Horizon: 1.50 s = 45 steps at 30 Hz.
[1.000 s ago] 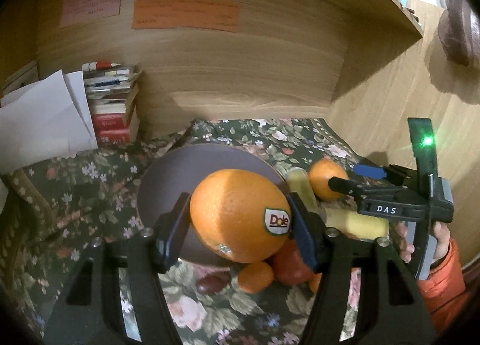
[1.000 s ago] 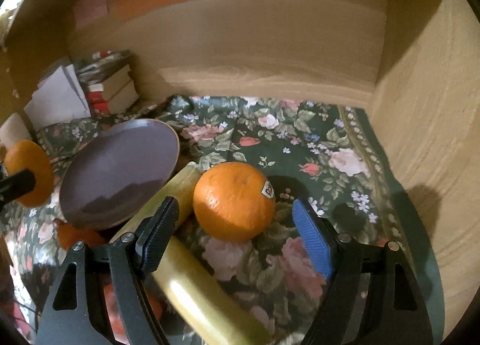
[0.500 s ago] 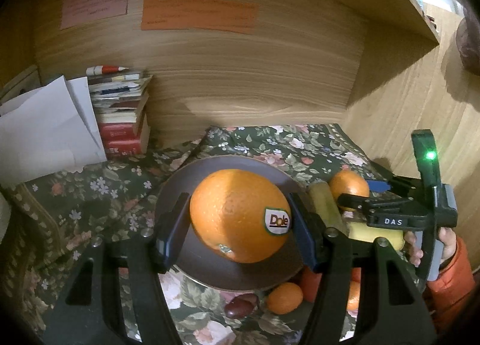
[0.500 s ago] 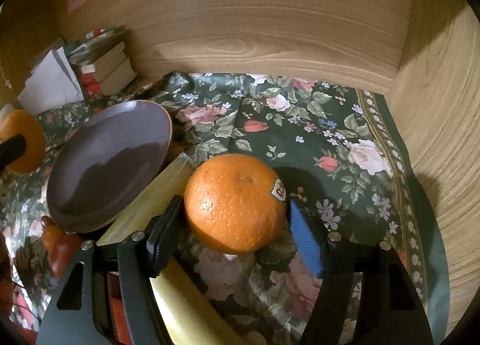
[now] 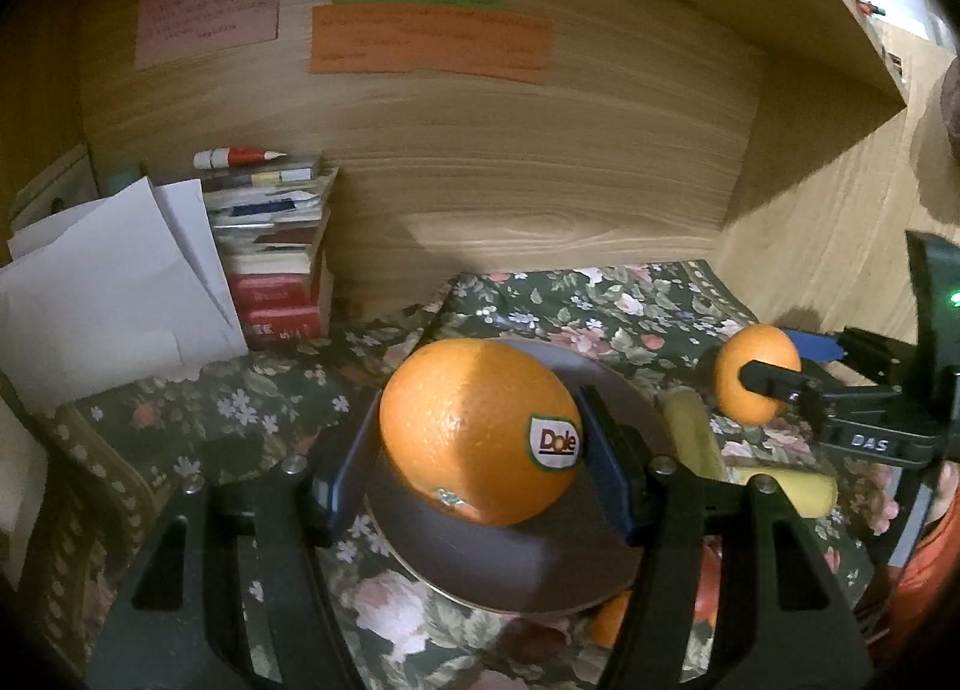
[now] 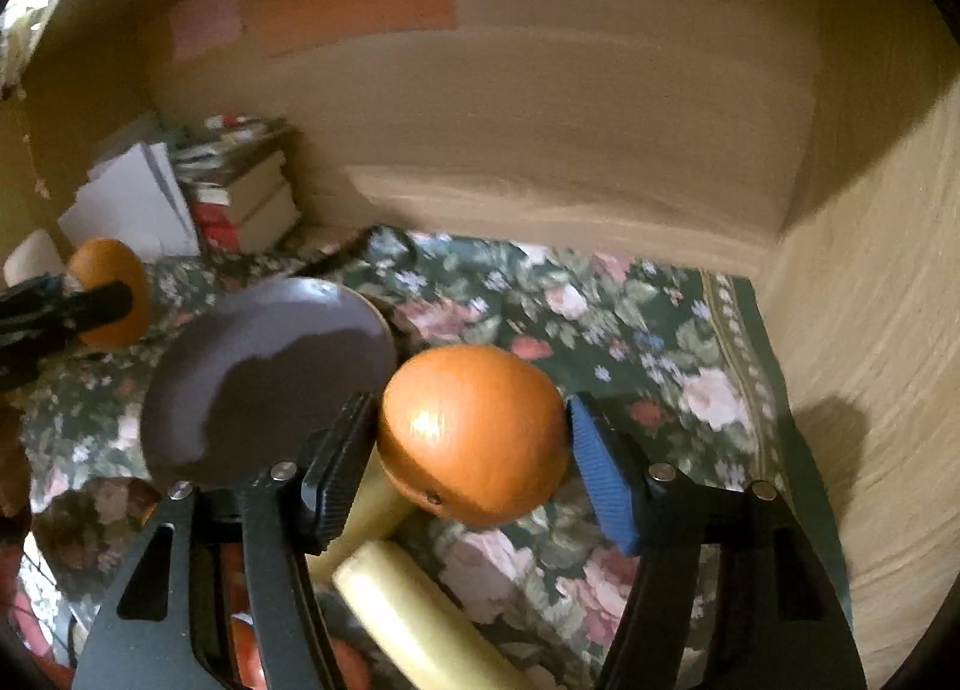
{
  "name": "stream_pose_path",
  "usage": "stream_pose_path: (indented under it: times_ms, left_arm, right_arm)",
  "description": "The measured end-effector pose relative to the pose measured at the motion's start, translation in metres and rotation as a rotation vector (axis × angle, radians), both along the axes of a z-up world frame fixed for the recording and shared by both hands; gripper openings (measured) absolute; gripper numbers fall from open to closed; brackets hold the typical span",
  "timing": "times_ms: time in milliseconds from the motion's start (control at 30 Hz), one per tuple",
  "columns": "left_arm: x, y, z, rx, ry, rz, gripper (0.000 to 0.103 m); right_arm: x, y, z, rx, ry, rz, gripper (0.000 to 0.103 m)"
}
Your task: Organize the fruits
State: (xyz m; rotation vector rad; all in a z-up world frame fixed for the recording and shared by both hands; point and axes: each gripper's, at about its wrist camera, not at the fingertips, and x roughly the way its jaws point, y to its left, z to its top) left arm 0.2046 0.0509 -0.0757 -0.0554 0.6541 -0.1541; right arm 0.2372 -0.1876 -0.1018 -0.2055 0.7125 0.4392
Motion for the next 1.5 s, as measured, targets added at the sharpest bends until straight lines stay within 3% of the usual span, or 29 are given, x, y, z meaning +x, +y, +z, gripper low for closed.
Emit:
stream_pose_path:
  times_ms: [100,133,167,333,400,467,633,1033,1200,1500]
  left_arm:
    - [0.005,0.003,0.001,0.012,0.002,0.006,0.063]
    - [0.007,0.003,0.001,0.012,0.006,0.004,0.063]
    - [0.011,0.005,0.001,0.009,0.011,-0.001,0.063]
    - [0.02,0.007,-0.004,0.022,0.029,0.01,0.063]
    - [0.02,0.008,-0.007,0.019,0.035,0.01,0.063]
    - [0.02,0.009,-0.009,0.014,0.043,0.012,0.063]
    - [0.02,0.01,-0.012,0.004,0.049,0.014,0.063]
    - [0.024,0.005,-0.018,-0.008,0.069,0.003,0.063]
    - [0.026,0.002,-0.021,-0.007,0.073,-0.01,0.063]
    - [0.033,0.002,-0.028,-0.022,0.093,-0.02,0.063]
  right_arm:
    - [-0.001,0.016,0.005,-0.018,-0.018,0.038,0.051]
    - [-0.001,0.021,0.008,-0.029,-0.025,0.05,0.014]
    - [0.0,0.026,0.011,-0.038,-0.021,0.059,0.007]
    - [0.01,0.042,0.01,-0.044,0.008,0.108,0.007]
    - [0.012,0.037,0.005,-0.054,0.015,0.091,0.012]
    - [0.015,0.026,0.002,-0.056,0.022,0.055,0.029]
    - [0.023,-0.012,0.003,-0.049,0.019,-0.054,0.049]
    - [0.032,-0.097,0.012,-0.062,-0.008,-0.305,0.062]
    - [0.032,-0.119,0.003,-0.043,0.021,-0.357,0.062]
    - [0.063,-0.129,-0.027,-0.115,0.073,-0.415,0.059]
